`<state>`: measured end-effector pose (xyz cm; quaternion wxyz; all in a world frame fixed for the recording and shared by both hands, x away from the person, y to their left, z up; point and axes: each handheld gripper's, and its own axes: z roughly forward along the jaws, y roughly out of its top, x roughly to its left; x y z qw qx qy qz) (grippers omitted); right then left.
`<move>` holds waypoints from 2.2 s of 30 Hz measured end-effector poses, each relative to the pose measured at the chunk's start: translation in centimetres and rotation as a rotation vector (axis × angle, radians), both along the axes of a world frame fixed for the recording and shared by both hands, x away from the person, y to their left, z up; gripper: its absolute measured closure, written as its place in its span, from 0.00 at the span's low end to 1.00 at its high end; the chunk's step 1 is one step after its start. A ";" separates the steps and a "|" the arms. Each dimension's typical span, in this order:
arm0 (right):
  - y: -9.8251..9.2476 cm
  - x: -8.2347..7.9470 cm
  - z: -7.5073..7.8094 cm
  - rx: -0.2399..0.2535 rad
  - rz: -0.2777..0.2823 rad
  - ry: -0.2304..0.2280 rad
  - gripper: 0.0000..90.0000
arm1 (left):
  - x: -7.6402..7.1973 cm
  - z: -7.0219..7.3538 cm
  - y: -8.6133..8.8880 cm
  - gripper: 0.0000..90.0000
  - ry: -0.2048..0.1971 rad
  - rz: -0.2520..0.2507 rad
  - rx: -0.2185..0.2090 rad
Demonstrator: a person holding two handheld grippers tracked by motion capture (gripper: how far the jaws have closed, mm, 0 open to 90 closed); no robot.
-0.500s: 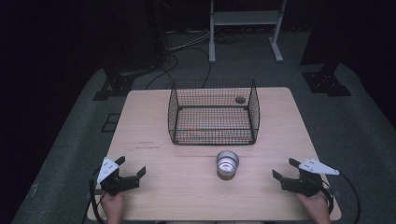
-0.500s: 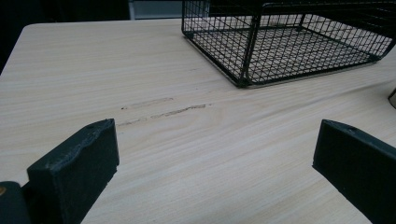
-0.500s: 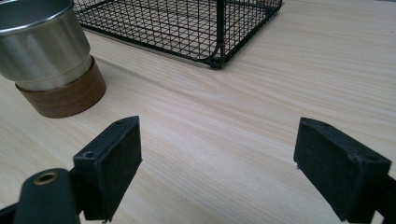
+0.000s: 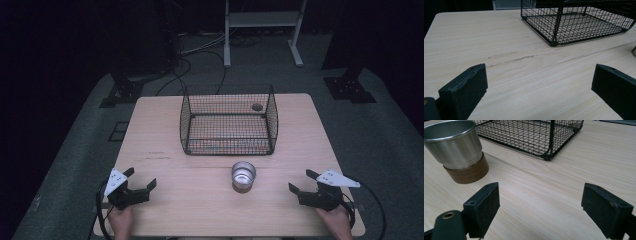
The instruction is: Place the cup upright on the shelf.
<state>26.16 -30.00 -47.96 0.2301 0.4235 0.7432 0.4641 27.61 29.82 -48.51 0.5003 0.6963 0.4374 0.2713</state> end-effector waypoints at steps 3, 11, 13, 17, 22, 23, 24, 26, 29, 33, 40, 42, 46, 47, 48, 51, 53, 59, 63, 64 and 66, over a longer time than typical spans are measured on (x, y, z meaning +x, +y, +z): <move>0.2 -0.1 0.2 -0.002 0.009 -0.005 0.16 | -0.1 0.0 0.0 0.00 -0.002 -0.002 0.001; 0.9 -0.3 0.6 0.001 0.027 -0.025 0.16 | -0.1 0.0 0.0 0.00 -0.002 -0.001 -0.001; 1.0 -0.3 0.7 0.000 0.033 -0.028 0.16 | -0.1 0.0 0.0 0.00 -0.002 -0.001 -0.001; 1.4 -0.4 0.7 -0.001 0.041 -0.029 0.16 | -0.1 0.0 0.0 0.00 -0.003 0.000 -0.001; 1.9 -0.4 0.7 -0.006 0.059 -0.027 0.16 | -0.1 0.0 0.0 0.00 -0.005 -0.001 0.000; 2.0 -0.4 0.8 -0.006 0.062 -0.028 0.16 | -0.1 0.0 0.0 0.00 -0.005 -0.002 0.000; 2.1 -0.4 0.8 -0.009 0.065 -0.028 0.16 | -0.1 0.0 0.0 0.00 -0.005 -0.001 0.000; 2.2 -0.4 0.8 -0.010 0.068 -0.026 0.16 | -0.1 0.0 0.0 0.00 -0.005 -0.001 -0.001; 2.5 -0.4 0.9 -0.013 0.074 -0.028 0.16 | -0.1 0.0 0.0 0.00 -0.004 -0.001 -0.001; 2.8 -0.5 0.9 -0.017 0.083 -0.027 0.15 | -0.1 0.0 0.0 0.00 -0.005 0.000 -0.003; 3.5 -0.6 1.0 -0.030 0.105 -0.029 0.15 | -0.1 0.0 0.0 0.00 -0.005 0.000 -0.003; 3.6 -0.6 1.0 -0.033 0.110 -0.029 0.15 | -0.1 0.0 0.0 0.00 -0.006 -0.001 -0.003; 3.9 -0.7 1.1 -0.036 0.118 -0.030 0.15 | -0.1 0.0 0.0 0.00 -0.007 0.000 -0.003; 4.0 -0.7 1.1 -0.037 0.119 -0.030 0.15 | -0.1 0.0 0.0 0.00 -0.007 -0.001 -0.003; 4.1 -0.7 1.1 -0.038 0.117 -0.029 0.15 | -0.1 0.0 0.0 0.00 -0.007 -0.001 -0.003; 4.3 -0.8 1.1 -0.041 0.122 -0.029 0.15 | -0.1 0.0 0.0 0.00 -0.007 -0.001 -0.003; 4.5 -0.9 1.2 -0.044 0.127 -0.031 0.15 | -0.1 0.0 0.0 0.00 -0.007 -0.001 -0.003; 5.2 -0.9 1.3 -0.055 0.149 -0.036 0.14 | -0.1 0.0 0.0 0.00 -0.007 -0.001 -0.002; 5.8 -0.9 1.2 -0.065 0.169 -0.028 0.13 | -0.1 0.0 0.0 0.00 -0.007 0.000 -0.003; 5.8 -0.9 1.2 -0.065 0.169 -0.028 0.13 | -0.1 0.0 0.0 0.00 -0.007 0.000 -0.003; 6.3 -0.9 1.3 -0.069 0.187 -0.023 0.12 | -0.1 0.0 0.0 0.00 -0.007 0.000 -0.004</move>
